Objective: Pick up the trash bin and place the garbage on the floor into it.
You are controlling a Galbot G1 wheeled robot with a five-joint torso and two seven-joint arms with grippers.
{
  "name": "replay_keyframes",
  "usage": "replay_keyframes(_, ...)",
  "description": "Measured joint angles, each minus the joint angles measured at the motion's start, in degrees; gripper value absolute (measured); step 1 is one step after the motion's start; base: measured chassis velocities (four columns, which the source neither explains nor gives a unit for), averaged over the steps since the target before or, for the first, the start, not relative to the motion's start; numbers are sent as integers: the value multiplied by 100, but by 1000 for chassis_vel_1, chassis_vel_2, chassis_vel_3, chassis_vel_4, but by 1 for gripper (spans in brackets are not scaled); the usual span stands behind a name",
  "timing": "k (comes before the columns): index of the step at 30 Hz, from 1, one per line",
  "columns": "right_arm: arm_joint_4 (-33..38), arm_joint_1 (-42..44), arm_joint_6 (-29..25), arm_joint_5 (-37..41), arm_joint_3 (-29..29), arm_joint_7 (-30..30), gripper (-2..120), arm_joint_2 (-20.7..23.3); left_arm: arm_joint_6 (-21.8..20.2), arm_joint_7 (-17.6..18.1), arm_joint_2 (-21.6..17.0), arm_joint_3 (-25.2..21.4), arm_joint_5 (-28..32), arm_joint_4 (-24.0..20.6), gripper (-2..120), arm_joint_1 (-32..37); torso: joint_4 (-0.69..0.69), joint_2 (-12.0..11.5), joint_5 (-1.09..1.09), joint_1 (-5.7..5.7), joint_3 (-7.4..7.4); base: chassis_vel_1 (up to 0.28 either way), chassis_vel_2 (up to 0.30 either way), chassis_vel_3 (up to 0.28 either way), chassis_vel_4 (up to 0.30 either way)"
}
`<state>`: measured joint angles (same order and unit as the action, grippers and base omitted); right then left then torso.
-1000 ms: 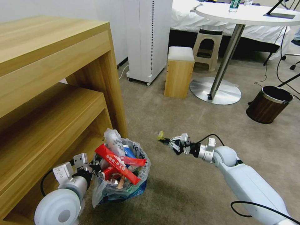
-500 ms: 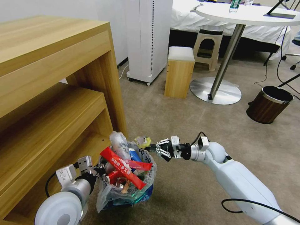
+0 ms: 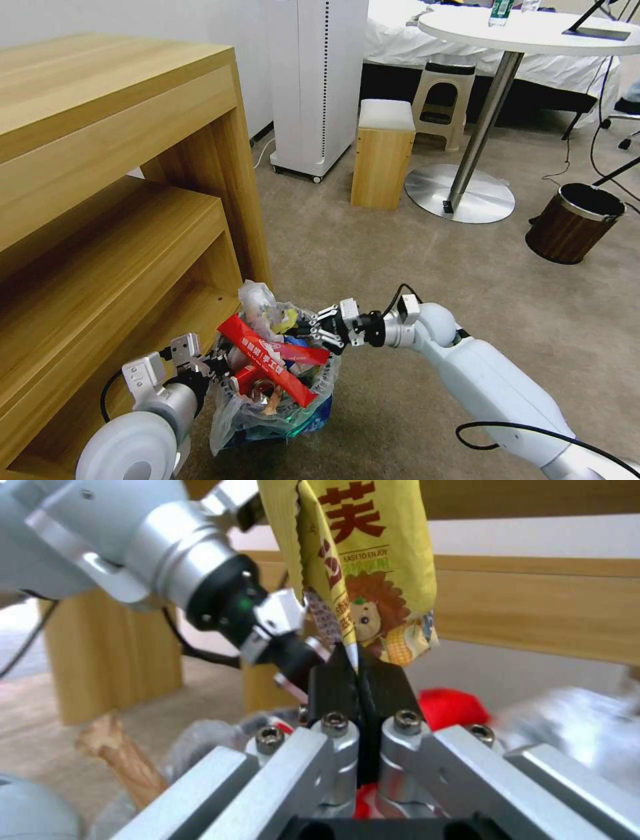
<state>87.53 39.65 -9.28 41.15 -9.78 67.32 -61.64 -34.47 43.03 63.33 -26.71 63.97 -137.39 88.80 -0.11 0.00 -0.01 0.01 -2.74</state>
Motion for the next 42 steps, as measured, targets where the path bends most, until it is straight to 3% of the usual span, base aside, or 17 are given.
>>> replay_keyframes(7,-62,-117,144,26,-150,662,0,-116,-2,-6,-1,8,-34,-34,3,20,0,0,0,0,0,0,0,0,0)
replay_keyframes(13,-32,-92,192,-3,-139,672,0,-69,-2,-12,12,22,-47,-34,3,16,0,0,0,0,0,0,0,0,0)
replay_keyframes(26,10,-6,216,84,-66,593,47,33,-4,-20,18,24,-87,-31,3,18,0,0,1,0,0,0,0,0,0)
replay_keyframes(38,287,142,201,238,410,529,90,262,-6,-24,19,-80,-75,62,3,-62,0,0,1,0,0,0,0,0,0)
replay_keyframes(41,707,395,72,444,877,-414,99,432,-5,11,-38,-189,54,74,3,-65,0,0,1,0,0,0,0,0,0)
replay_keyframes(42,707,395,72,444,877,-414,99,432,-5,11,-38,-189,54,74,3,-65,0,0,1,0,0,0,0,0,0)
